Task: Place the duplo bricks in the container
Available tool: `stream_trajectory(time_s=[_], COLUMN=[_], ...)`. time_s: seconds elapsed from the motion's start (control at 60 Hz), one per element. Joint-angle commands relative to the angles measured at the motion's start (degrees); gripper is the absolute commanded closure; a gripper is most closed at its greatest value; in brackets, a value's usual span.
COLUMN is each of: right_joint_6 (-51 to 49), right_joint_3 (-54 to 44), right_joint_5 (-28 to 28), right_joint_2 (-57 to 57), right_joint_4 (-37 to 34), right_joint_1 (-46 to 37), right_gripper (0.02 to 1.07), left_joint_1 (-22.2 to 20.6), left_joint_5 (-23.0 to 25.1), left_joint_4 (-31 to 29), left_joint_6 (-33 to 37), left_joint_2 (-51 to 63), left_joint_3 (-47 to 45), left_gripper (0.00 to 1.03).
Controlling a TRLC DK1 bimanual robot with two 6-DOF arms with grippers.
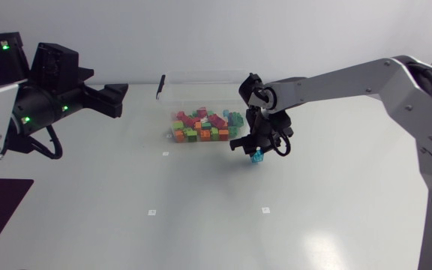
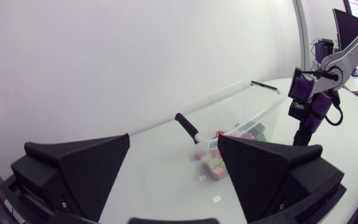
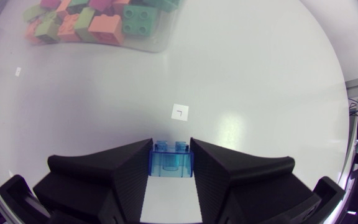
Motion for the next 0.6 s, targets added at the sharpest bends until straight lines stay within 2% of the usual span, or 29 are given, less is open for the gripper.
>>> stream_trajectory(time_s=[0.0, 0.3, 0.4, 0.583], right_joint_6=[-0.64, -1.69, -1.6, -1.87], right_joint_3=[-0.93, 7.24, 10.93, 16.12], right_joint_5=[0.56, 0.47, 0.47, 0.56], right_joint_2=[-5.11, -11.88, -12.41, -11.18], right_joint_4=[-1.09, -4.35, -4.35, -2.33], right_joint_1=[0.01, 2.2, 3.26, 4.14], right_gripper=[0.68, 0.68, 0.68, 0.68], left_joint_1=[1.26, 3.1, 3.98, 5.3], left_joint_5=[-0.48, -0.48, -0.48, -0.39], left_joint_4=[1.77, 4.41, 6.78, 7.48], left_joint_6=[0.98, 0.54, 0.72, 0.98], left_joint_2=[-2.63, -9.39, -11.5, -14.49], left_joint_3=[-3.05, -10.88, -13.86, -16.76], left_gripper=[0.04, 0.04, 0.04, 0.04])
